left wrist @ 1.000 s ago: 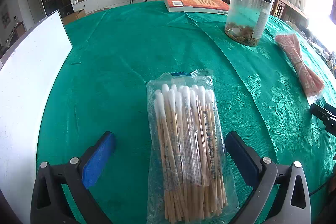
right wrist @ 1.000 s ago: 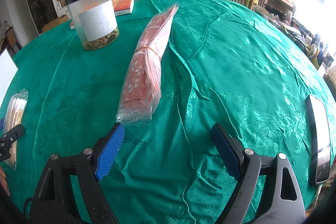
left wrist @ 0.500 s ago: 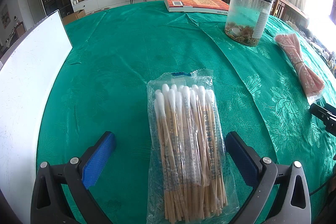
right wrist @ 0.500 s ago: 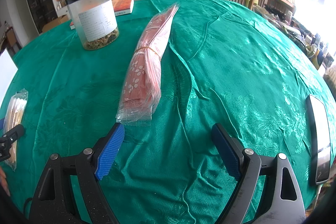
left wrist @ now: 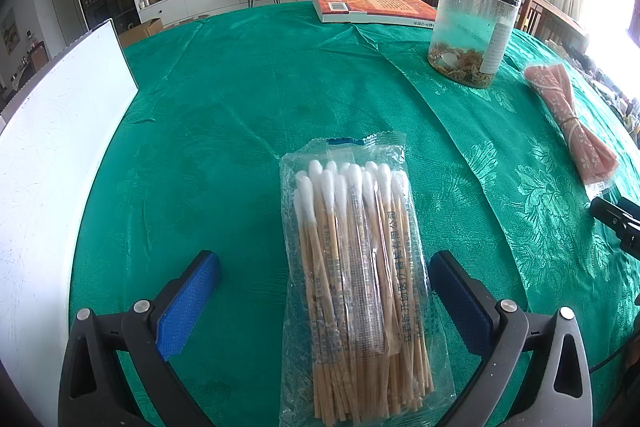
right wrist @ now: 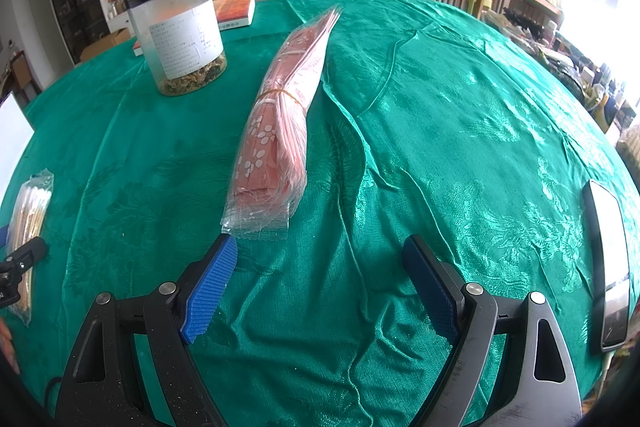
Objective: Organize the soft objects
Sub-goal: 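Grasp the cotton swab bag with the left tool and lift it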
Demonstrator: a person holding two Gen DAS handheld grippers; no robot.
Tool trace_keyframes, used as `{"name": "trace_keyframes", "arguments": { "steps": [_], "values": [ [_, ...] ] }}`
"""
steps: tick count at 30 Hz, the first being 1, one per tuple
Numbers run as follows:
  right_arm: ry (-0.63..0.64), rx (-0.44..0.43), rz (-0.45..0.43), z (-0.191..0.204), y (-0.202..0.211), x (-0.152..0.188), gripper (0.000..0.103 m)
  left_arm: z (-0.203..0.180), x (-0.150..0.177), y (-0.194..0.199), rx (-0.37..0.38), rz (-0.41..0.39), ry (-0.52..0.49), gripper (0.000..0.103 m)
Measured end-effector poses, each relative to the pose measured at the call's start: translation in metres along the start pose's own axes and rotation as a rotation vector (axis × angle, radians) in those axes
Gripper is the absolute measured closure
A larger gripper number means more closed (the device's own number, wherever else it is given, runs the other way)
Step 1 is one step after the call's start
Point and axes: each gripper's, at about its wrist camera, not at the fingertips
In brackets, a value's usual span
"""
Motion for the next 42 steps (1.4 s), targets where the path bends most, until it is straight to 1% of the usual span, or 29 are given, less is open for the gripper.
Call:
{"name": "trace_keyframes", "arguments": {
  "steps": [28, 31, 33, 34, 35, 37, 39, 40, 42],
  "values": [
    [0.000, -0.002, 0.000, 0.000, 0.001, 0.000, 0.016, 0.000, 0.000, 0.000, 0.001, 0.000, 0.000, 0.000],
    [-0.026, -0.038, 0.022, -0.005, 0.006, 0.000, 0.017, 0.002, 0.000, 0.002, 0.014, 0.011, -0.013, 0.000],
    [-0.075, -0.092, 0.043, -0.013, 0.022, 0.003, 0.017, 0.002, -0.001, 0.002, 0.033, 0.030, -0.036, 0.000],
    [-0.086, -0.112, 0.029, -0.016, 0.033, 0.003, 0.017, 0.002, -0.001, 0.002, 0.042, 0.038, -0.045, 0.000],
    [-0.083, -0.112, 0.004, -0.016, 0.045, 0.001, 0.017, 0.003, -0.001, 0.002, 0.047, 0.044, -0.050, 0.000],
    [-0.056, -0.088, -0.050, -0.009, 0.062, -0.013, 0.017, 0.002, -0.002, 0.002, 0.050, 0.061, -0.052, 0.000],
    [-0.022, -0.084, -0.068, 0.006, 0.063, -0.038, 0.017, 0.001, -0.003, 0.001, 0.053, 0.079, -0.050, 0.000],
    [0.001, -0.076, -0.061, 0.015, 0.054, -0.052, 0.017, 0.000, -0.004, 0.001, 0.055, 0.087, -0.054, 0.000],
    [0.046, -0.041, 0.010, 0.034, 0.020, -0.075, 0.017, -0.001, -0.004, 0.001, 0.061, 0.098, -0.065, 0.000]
  ]
}}
Point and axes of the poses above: each gripper's, at about its wrist camera, not at the fingertips, and y roughly against the way its jaws point, z to its left, x to its underside, and after that the axes turned 8 degrees about -y, right-handed
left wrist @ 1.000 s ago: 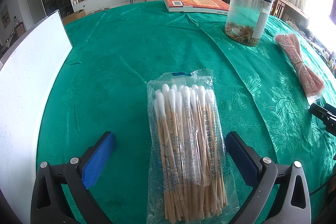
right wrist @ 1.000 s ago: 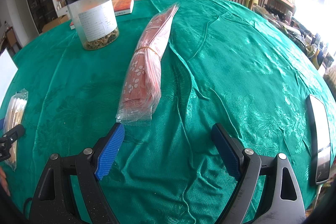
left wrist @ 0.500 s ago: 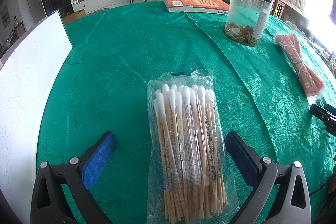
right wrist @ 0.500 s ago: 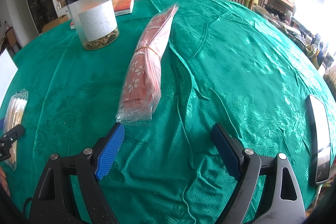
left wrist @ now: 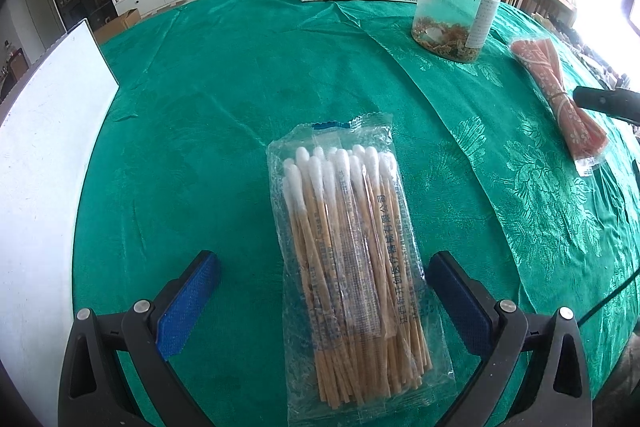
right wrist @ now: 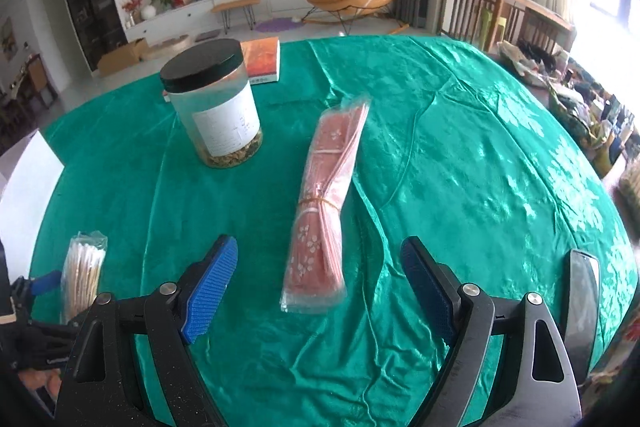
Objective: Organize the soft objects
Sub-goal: 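Grasp the cotton swab bag with the left tool and lift it, then grasp the pink patterned bundle with the right tool while the left tool holds the swabs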
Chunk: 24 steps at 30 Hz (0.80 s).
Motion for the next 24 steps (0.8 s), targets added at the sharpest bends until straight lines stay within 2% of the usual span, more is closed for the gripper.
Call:
{"name": "trace_keyframes", "arguments": {
  "steps": [2, 3, 5, 6, 7, 9, 13, 18, 21, 24],
  "values": [
    [0.027, 0.074, 0.103, 0.009, -0.044, -0.013, 0.017, -0.001, 0.000, 0.001, 0.006, 0.007, -0.011, 0.001],
    [0.026, 0.088, 0.146, 0.010, -0.062, -0.015, 0.018, -0.001, 0.001, 0.002, 0.009, 0.003, -0.016, 0.005],
    [0.004, 0.068, 0.195, 0.008, -0.085, -0.014, 0.021, -0.002, 0.001, 0.007, 0.015, -0.022, -0.027, 0.023],
    [-0.018, 0.054, 0.196, 0.004, -0.088, -0.013, 0.031, -0.002, 0.001, 0.011, 0.017, -0.040, -0.033, 0.049],
    [-0.029, 0.056, 0.161, 0.002, -0.083, -0.013, 0.074, -0.002, 0.000, 0.013, 0.015, -0.045, -0.032, 0.061],
    [-0.059, 0.027, 0.154, -0.005, -0.073, -0.012, 0.073, 0.003, -0.002, 0.016, 0.073, -0.057, 0.006, 0.067],
    [-0.076, -0.042, 0.105, -0.011, -0.035, -0.007, 0.073, 0.008, 0.002, 0.041, 0.188, -0.118, 0.107, 0.068],
    [-0.041, -0.160, 0.026, 0.011, 0.034, -0.009, 0.073, 0.019, 0.011, 0.099, 0.264, -0.213, 0.165, 0.068],
    [0.011, -0.247, -0.001, 0.042, 0.072, -0.012, 0.073, 0.043, 0.018, 0.146, 0.267, -0.287, 0.206, 0.068],
    [0.082, -0.344, -0.035, 0.087, 0.109, -0.013, 0.073, 0.077, 0.031, 0.193, 0.196, -0.354, 0.228, 0.068]
  ]
}}
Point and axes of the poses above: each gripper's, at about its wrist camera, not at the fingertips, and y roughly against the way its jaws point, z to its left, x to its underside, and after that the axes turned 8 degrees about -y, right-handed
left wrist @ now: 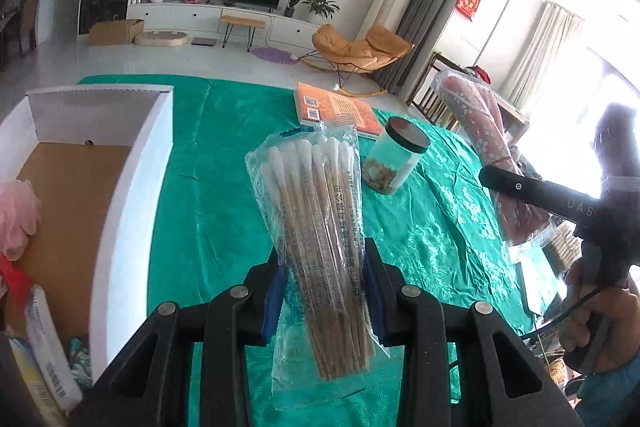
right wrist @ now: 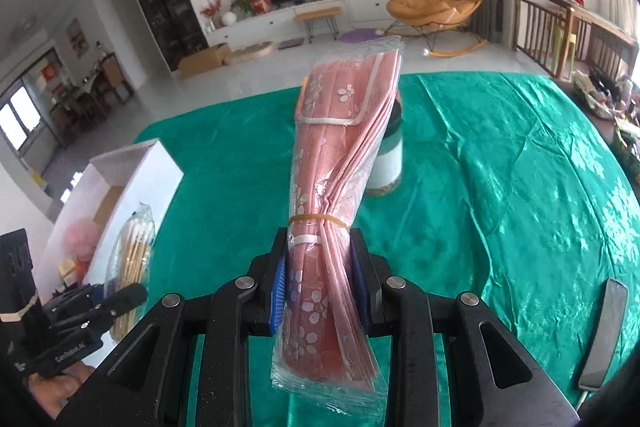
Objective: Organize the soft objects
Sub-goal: 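Grasp the pink patterned bundle with the right tool while the left tool holds the swabs, then lower the swabs and pink bundle into the white box and open both tools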
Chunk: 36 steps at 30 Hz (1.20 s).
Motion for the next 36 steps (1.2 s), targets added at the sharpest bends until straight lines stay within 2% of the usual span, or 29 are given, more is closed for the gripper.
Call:
{"name": "trace_keyframes", "arguments": {
  "steps": [5, 11, 12, 14, 15, 16, 17, 18, 21, 28, 31, 33, 36],
  "values": [
    [0.113, -0.221, 0.015, 0.109, 0.012, 0.004, 0.073, 0.064, 0.005, 0.079, -0.209, -0.057, 0.019, 0.068],
    [0.221, -0.468, 0.121, 0.229, -0.006, 0.021, 0.073, 0.144, 0.037, 0.126, -0.494, 0.006, 0.101, 0.065],
    [0.231, -0.498, 0.138, 0.245, -0.013, 0.025, 0.073, 0.153, 0.046, 0.129, -0.531, 0.021, 0.119, 0.059],
    [0.242, -0.555, 0.191, 0.273, -0.030, 0.034, 0.067, 0.169, 0.060, 0.138, -0.593, 0.030, 0.155, 0.042],
    [0.243, -0.588, 0.234, 0.284, -0.041, 0.039, 0.061, 0.173, 0.065, 0.142, -0.613, 0.026, 0.167, 0.024],
    [0.245, -0.608, 0.281, 0.293, -0.054, 0.044, 0.043, 0.175, 0.069, 0.147, -0.636, 0.015, 0.173, 0.010],
    [0.244, -0.615, 0.313, 0.299, -0.063, 0.049, 0.034, 0.176, 0.073, 0.151, -0.665, 0.002, 0.173, 0.007],
    [0.242, -0.619, 0.328, 0.301, -0.069, 0.052, 0.032, 0.173, 0.074, 0.154, -0.693, -0.009, 0.164, 0.006],
    [0.259, -0.597, 0.324, 0.294, -0.074, 0.059, 0.032, 0.162, 0.071, 0.154, -0.771, 0.002, 0.124, 0.005],
    [0.373, -0.426, 0.246, 0.287, -0.064, 0.066, 0.032, 0.132, 0.068, 0.143, -0.890, 0.056, 0.134, 0.001],
    [0.434, -0.354, 0.222, 0.290, -0.057, 0.075, 0.032, 0.121, 0.069, 0.136, -0.923, 0.079, 0.113, 0.001],
    [0.462, -0.325, 0.218, 0.289, -0.056, 0.081, 0.032, 0.118, 0.072, 0.138, -0.925, 0.065, 0.126, 0.001],
    [0.505, -0.284, 0.216, 0.293, -0.052, 0.090, 0.032, 0.116, 0.071, 0.138, -0.916, 0.089, 0.133, 0.001]
  ]
}}
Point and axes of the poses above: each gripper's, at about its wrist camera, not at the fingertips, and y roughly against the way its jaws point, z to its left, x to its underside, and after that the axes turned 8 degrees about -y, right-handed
